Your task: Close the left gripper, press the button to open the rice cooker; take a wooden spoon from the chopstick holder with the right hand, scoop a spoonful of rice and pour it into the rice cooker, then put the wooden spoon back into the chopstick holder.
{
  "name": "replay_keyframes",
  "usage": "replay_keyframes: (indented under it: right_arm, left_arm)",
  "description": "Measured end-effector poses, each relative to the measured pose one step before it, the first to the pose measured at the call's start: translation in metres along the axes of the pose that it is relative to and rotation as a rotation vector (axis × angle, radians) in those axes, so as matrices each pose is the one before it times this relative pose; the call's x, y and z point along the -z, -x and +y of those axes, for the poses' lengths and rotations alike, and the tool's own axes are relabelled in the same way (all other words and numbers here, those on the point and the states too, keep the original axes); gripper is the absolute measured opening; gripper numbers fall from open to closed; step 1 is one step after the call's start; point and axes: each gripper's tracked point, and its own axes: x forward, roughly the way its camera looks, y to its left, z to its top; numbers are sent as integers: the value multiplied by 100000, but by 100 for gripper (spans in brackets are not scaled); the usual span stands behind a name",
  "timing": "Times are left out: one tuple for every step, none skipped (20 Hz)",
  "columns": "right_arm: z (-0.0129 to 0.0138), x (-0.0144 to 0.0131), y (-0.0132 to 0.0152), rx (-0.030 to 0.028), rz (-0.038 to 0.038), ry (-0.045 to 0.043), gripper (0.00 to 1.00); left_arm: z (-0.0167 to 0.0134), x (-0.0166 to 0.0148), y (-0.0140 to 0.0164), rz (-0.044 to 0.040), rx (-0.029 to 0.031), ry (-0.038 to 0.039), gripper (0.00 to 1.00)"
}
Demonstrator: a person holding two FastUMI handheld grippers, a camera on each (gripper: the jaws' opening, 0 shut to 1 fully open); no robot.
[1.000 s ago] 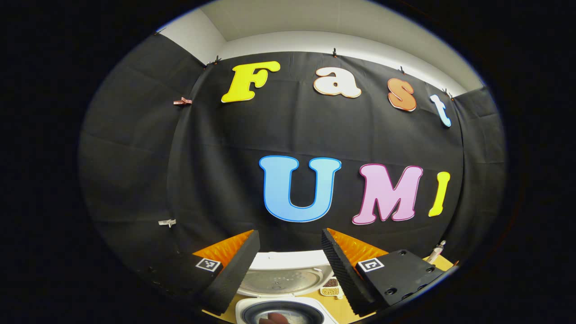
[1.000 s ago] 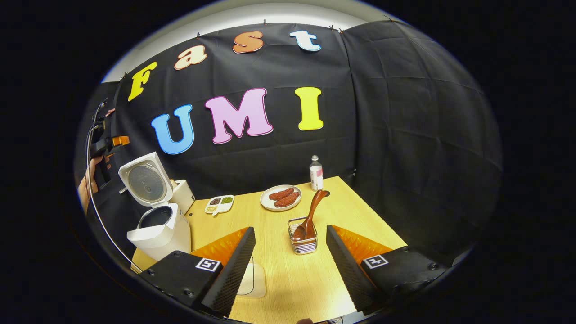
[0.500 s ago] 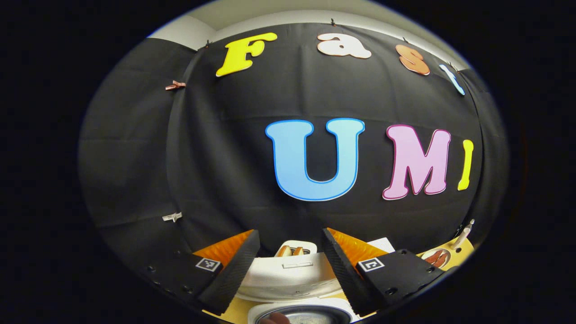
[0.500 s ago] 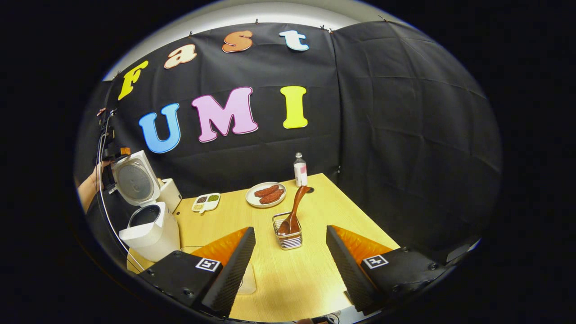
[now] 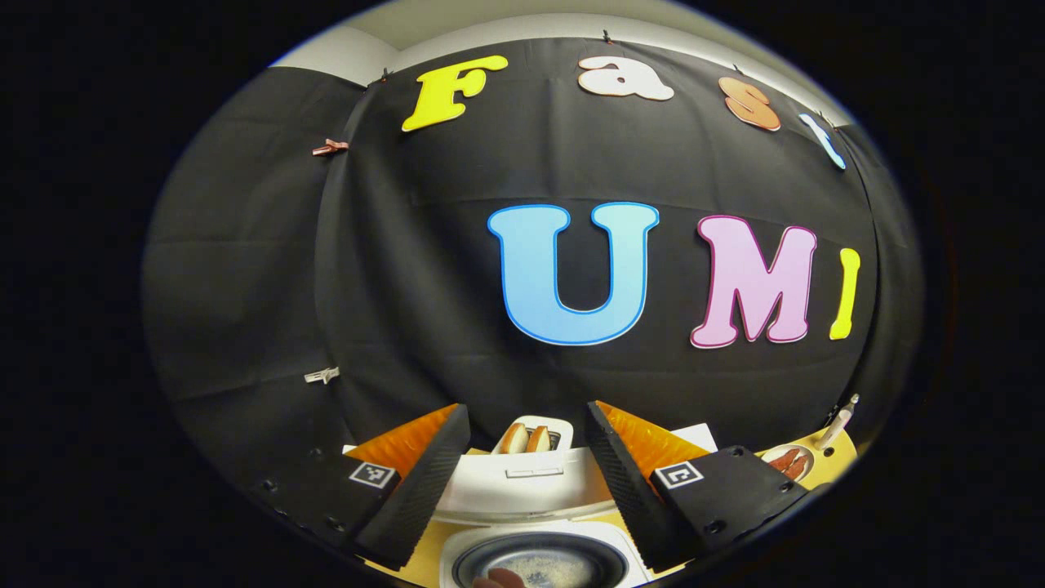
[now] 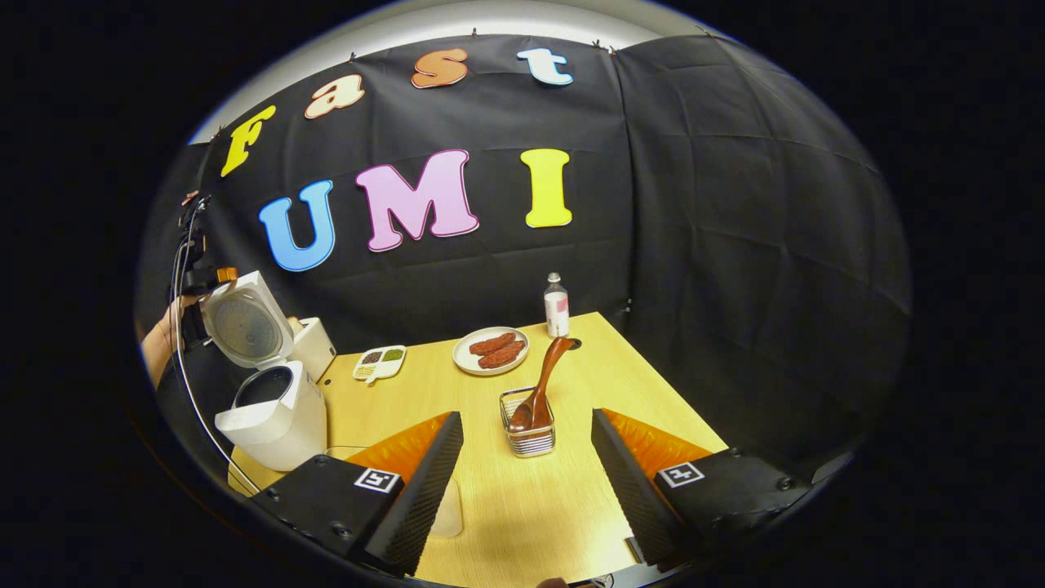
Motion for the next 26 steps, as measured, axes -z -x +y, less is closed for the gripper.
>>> replay_keyframes:
  right_arm:
    - [35, -643, 37, -1704, -98, 186, 99]
    - [-66, -170, -205, -1626, -11, 302, 99]
    - [-158, -20, -200, -1692, 78, 404, 99]
    - [-161, 20, -120, -1534, 132, 346, 99]
    - [-220, -4, -212, -1605, 214, 347, 99]
    - [-225, -126, -112, -1365, 241, 168, 99]
    - [-247, -142, -132, -1202, 146, 132, 99]
    - [-307, -189, -125, -922, -29, 129, 99]
    - [-400, -44, -71, -468, -29, 198, 99]
    - [-339, -77, -26, -368, 81, -15, 98]
    - [-383, -62, -95, -272, 20, -198, 98]
    - [-256, -7, -52, -295, 274, -228, 98]
    - [-287, -28, -81, -18, 118, -96, 99]
    - [-200, 103, -21, -92, 218, -117, 98]
    - [-148, 102, 63, -102, 159, -40, 98]
    - [-27, 94, -25, -184, 270, 114, 98]
    - [-100, 208, -11, -205, 437, 385, 99]
    - [-12, 147, -64, -81, 337, 504, 99]
    - [-22, 31, -4, -124, 253, 350, 99]
    - [33, 73, -21, -203, 252, 127, 98]
    - [15, 8, -141, -215, 110, 108, 98]
    - [103, -34, -59, -215, 150, 52, 98]
    - [65, -56, -55, -116, -14, 6, 98]
    - [114, 21, 23, -320, -3, 15, 98]
    - [30, 94, -15, -202, 46, 204, 98]
    - [143, -2, -24, -404, 68, 327, 99]
  left_arm:
    - [-143, 622, 1129, 886, -551, 129, 100]
    - [-168, 612, 1111, 863, -702, 41, 99]
    - [-130, 979, 1184, 1295, -550, 59, 99]
    - [-112, 948, 1057, 1421, -730, 598, 99]
    - [-36, 993, 1012, 1592, -856, 480, 99]
    - [-161, 1140, 931, 1602, -996, -44, 99]
    - [-111, 1163, 811, 1787, -1125, 92, 99]
    - [-76, 1261, 675, 1846, -1100, 128, 99]
    - [-47, 1216, 683, 1704, -973, 318, 100]
    - [-77, 1245, 442, 1878, -809, 210, 100]
    - [-106, 1177, 310, 1777, -459, 19, 100]
    - [-127, 1054, 246, 1415, -148, 118, 99]
    - [-63, 934, 238, 936, -235, 238, 99]
    - [-54, 750, 170, 1036, -162, 38, 99]
    - [-57, 835, 121, 850, -175, -88, 99]
    - [-29, 640, -20, 805, -301, -342, 99]
    - [-52, 529, 91, 168, -247, -246, 99]
    - [-31, 406, 14, 553, -285, 36, 100]
    - [22, 571, 24, 679, -248, 137, 99]
    - [-11, 482, -55, 794, -249, 179, 100]
    - [-90, 576, 20, 893, -175, -52, 100]
    - [-71, 591, -105, 1054, -52, -150, 100]
    - [-18, 800, -137, 1555, 160, -21, 100]
    - [-66, 726, -157, 1858, 252, 403, 100]
    - [45, 804, -90, 1618, 183, 467, 100]
    - [15, 526, -90, 1235, 88, 313, 100]
